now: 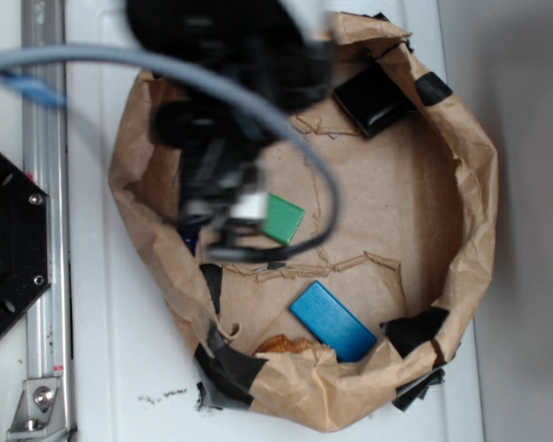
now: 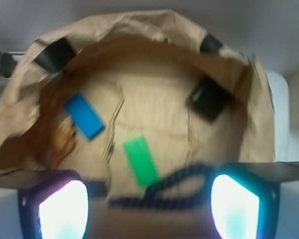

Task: Grab the green block.

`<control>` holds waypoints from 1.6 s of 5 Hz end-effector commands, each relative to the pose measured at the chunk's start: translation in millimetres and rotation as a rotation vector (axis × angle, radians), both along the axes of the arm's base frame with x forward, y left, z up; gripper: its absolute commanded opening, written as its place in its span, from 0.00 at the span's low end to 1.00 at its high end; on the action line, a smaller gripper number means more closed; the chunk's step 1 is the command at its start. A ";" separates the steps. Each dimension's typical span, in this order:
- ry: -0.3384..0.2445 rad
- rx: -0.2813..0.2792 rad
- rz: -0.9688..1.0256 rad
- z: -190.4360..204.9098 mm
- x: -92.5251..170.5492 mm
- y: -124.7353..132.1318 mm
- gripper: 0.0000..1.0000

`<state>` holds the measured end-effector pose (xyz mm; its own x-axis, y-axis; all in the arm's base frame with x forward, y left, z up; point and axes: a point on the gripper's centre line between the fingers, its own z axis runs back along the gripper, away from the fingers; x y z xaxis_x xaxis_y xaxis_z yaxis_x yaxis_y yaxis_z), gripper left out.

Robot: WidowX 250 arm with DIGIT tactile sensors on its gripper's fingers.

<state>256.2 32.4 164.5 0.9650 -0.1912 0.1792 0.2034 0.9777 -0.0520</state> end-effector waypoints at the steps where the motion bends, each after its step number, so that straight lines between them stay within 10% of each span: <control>1: 0.055 0.078 -0.235 -67.5 -13.9 -41.9 1.00; 5: 0.173 -0.027 -0.342 -150.4 -19.8 -57.2 1.00; 6: 0.194 0.004 -0.319 -155.8 -21.7 -55.5 0.00; 8: 0.139 0.029 -0.255 -119.1 -10.3 -41.1 0.00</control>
